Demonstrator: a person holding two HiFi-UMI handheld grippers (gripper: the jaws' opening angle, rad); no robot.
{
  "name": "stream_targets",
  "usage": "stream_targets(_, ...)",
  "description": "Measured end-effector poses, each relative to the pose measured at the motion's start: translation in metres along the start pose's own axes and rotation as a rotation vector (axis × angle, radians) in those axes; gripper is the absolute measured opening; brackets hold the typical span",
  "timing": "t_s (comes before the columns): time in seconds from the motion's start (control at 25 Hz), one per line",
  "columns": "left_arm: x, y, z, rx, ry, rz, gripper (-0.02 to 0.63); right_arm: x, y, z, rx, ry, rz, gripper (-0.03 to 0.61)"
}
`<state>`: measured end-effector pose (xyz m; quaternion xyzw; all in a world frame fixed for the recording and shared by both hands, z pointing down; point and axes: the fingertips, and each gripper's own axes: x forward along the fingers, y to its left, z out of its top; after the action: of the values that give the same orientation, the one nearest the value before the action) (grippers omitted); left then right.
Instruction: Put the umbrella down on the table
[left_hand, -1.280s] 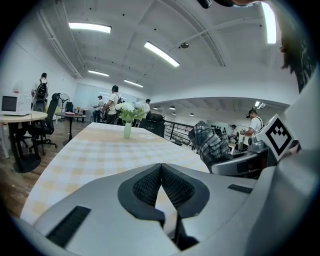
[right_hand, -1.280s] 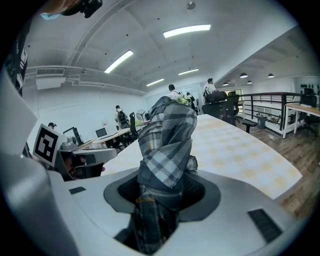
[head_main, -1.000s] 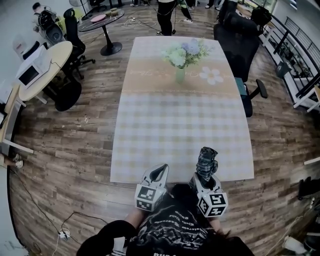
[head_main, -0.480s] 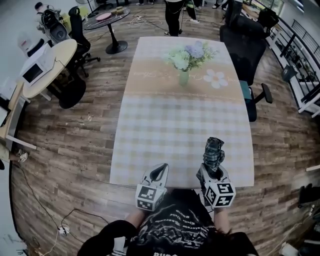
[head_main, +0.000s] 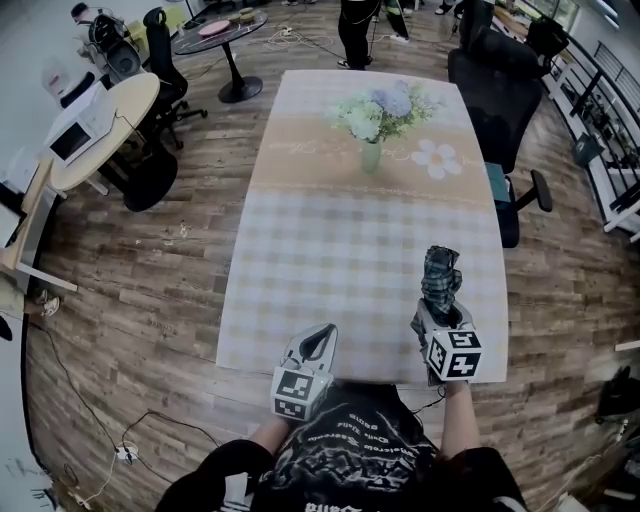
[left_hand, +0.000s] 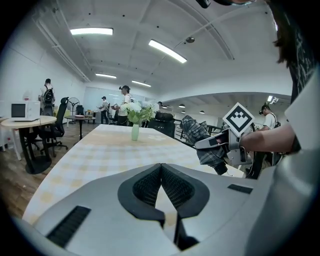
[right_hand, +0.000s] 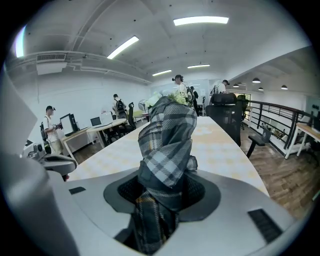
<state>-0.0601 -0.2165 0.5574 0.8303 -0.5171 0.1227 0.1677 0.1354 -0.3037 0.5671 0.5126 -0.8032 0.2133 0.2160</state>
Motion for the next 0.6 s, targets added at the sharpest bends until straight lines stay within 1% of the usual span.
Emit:
stream_targets(0.24, 0.019, 0.002, 0.016, 0.007, -0.01, 0.016, 0.02, 0.03, -0.035, 0.025, -0.02, 0.042, -0.016, 0.186)
stream_targets(0.6, 0.027, 0.007, 0.024, 0.008, -0.01, 0.057, 0.02, 0.072, -0.066, 0.034, -0.068, 0.14, -0.011, 0.186)
